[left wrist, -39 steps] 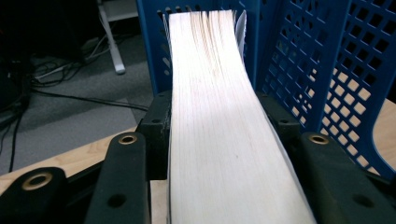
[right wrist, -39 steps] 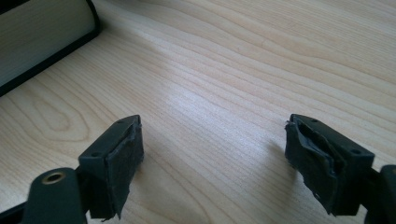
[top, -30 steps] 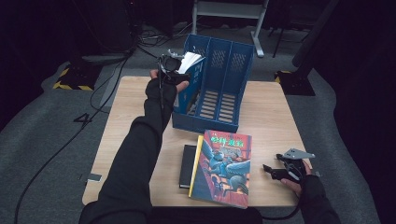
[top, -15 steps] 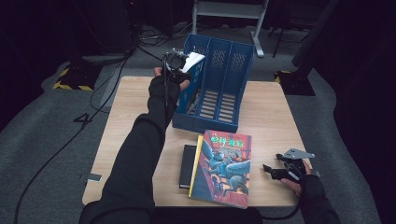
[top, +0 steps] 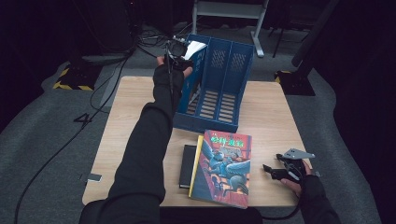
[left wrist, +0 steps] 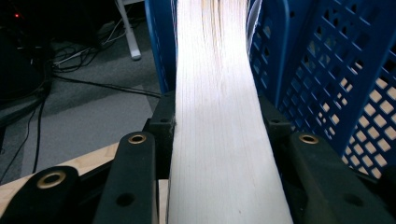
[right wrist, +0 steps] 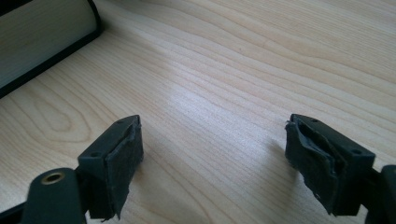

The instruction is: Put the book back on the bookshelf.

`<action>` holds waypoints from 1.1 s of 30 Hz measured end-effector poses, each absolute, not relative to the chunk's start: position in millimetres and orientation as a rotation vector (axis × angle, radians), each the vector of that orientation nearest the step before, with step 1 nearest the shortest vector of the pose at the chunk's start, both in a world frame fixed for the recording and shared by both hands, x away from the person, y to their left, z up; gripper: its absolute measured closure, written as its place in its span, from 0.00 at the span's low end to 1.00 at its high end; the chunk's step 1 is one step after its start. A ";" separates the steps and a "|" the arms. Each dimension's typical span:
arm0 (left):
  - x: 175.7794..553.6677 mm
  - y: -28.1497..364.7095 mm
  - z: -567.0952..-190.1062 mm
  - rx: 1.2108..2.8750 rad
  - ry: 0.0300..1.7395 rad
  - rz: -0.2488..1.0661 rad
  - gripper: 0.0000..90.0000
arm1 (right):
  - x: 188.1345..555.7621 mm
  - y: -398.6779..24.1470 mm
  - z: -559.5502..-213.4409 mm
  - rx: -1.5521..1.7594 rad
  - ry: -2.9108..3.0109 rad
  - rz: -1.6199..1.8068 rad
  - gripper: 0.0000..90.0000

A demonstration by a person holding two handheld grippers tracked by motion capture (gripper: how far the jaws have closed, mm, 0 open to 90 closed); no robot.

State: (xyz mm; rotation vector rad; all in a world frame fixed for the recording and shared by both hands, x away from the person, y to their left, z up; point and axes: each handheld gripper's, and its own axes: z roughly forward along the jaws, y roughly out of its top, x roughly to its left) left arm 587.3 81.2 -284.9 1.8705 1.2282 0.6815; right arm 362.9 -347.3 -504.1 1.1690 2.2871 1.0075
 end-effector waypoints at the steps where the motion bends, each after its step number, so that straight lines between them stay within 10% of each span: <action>1: 590.4 80.1 -286.4 1.858 1.233 0.684 0.67 | 362.9 -347.3 -504.1 1.169 2.287 1.008 0.22; 33: 582.4 79.2 -312.1 1.714 1.390 0.720 0.66 | 362.8 -347.4 -504.2 1.162 2.293 1.010 0.22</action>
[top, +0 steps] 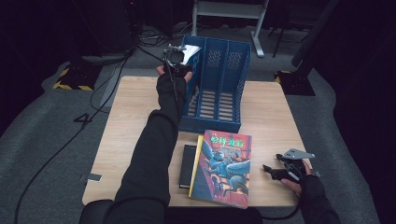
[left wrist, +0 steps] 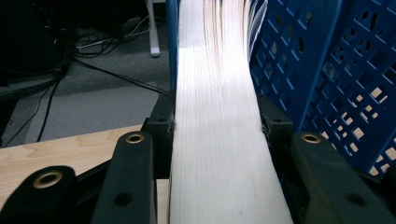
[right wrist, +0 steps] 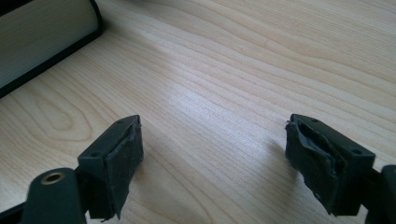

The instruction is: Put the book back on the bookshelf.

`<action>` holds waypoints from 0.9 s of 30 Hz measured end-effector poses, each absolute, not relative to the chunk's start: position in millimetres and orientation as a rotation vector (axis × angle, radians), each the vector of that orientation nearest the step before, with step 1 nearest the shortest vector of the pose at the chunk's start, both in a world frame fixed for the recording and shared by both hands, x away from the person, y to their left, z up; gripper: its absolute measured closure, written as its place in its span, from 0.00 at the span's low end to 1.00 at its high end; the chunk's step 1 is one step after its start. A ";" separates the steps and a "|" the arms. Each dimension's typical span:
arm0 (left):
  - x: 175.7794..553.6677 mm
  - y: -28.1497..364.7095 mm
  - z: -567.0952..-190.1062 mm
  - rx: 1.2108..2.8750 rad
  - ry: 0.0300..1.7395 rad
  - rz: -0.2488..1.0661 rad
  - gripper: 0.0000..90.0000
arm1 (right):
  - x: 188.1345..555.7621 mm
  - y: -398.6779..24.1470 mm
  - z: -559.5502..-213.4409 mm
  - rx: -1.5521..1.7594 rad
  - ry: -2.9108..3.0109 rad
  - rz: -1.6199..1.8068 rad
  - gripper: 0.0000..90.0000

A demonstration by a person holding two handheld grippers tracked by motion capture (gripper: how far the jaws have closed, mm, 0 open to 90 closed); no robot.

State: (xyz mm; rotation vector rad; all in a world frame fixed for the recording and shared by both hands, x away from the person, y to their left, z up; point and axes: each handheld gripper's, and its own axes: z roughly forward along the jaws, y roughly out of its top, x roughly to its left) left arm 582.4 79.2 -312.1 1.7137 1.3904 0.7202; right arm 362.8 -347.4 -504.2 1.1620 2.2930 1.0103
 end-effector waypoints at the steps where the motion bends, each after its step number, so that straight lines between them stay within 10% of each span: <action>1: 582.4 79.2 -312.1 1.714 1.390 0.720 0.66 | 362.8 -347.4 -504.2 1.162 2.293 1.010 0.22; 27: 541.3 108.1 -302.0 1.816 1.158 0.697 0.40 | 363.4 -347.2 -504.1 1.169 2.292 1.005 0.20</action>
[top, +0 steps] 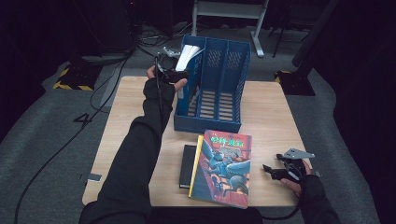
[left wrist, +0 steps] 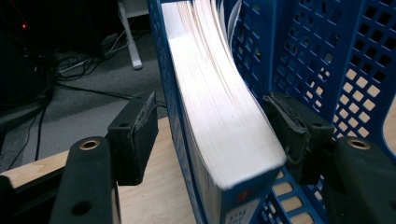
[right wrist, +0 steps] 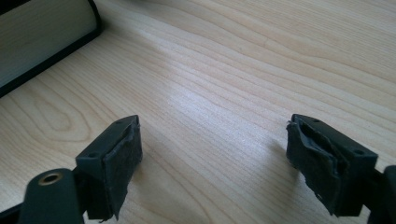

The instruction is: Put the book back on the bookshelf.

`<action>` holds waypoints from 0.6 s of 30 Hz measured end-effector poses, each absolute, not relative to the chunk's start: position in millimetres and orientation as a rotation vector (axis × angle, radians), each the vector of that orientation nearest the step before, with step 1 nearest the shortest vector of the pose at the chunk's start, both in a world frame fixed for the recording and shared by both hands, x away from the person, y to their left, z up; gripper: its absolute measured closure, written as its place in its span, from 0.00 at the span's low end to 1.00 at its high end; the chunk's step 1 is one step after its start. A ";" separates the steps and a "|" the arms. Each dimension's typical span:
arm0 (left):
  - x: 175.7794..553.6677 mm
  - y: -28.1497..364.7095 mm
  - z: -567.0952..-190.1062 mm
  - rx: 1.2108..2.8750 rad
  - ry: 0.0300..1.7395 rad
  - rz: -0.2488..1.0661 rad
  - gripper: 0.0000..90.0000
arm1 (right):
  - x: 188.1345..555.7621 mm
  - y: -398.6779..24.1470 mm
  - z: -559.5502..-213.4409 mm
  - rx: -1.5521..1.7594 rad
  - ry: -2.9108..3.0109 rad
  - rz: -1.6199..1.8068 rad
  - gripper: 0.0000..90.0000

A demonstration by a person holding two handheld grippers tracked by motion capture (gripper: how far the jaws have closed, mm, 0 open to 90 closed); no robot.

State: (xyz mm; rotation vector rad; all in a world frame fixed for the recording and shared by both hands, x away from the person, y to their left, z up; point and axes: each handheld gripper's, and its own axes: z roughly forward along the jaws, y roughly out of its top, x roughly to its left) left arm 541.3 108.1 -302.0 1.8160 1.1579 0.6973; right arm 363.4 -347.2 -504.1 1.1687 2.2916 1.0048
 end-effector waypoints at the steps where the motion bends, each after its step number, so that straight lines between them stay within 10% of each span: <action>1: 539.1 109.1 -301.4 1.820 1.154 0.702 0.39 | 363.4 -347.3 -504.1 1.168 2.291 1.003 0.20; 18: 498.4 133.8 -303.4 1.851 1.014 0.651 0.33 | 363.7 -347.3 -504.1 1.168 2.293 1.003 0.20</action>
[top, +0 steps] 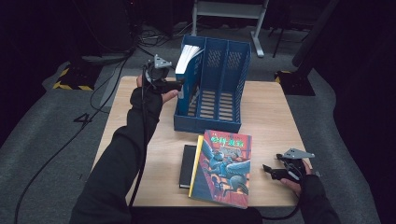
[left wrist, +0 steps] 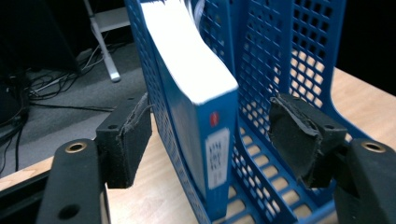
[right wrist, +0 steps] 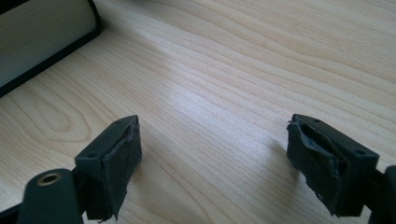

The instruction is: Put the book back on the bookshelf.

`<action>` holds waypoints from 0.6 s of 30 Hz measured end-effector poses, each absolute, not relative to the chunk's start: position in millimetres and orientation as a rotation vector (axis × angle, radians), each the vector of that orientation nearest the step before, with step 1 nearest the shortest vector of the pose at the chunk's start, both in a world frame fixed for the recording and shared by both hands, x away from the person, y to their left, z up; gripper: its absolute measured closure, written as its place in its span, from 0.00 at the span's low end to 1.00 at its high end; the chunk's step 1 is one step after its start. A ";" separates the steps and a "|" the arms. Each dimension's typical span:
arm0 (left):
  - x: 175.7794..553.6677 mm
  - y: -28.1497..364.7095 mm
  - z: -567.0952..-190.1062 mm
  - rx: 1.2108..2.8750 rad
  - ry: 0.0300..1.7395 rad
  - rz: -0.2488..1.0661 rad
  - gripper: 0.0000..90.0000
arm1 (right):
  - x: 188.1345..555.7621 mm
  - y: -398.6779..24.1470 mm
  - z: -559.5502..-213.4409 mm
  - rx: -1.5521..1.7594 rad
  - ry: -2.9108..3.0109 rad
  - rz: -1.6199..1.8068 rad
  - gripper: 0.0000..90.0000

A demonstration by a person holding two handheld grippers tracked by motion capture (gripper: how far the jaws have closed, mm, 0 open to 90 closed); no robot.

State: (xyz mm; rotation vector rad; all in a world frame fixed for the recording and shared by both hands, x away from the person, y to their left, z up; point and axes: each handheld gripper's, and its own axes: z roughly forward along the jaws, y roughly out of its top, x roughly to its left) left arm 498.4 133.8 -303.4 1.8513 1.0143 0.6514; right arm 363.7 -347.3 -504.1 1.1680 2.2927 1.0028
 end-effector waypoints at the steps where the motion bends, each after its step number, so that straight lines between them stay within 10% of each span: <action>1: 495.9 134.8 -304.9 1.863 1.006 0.645 0.33 | 363.7 -347.3 -504.1 1.168 2.293 1.003 0.20; 18: 453.4 157.3 -341.7 1.955 0.903 0.577 0.30 | 363.9 -347.1 -504.0 1.171 2.293 1.001 0.20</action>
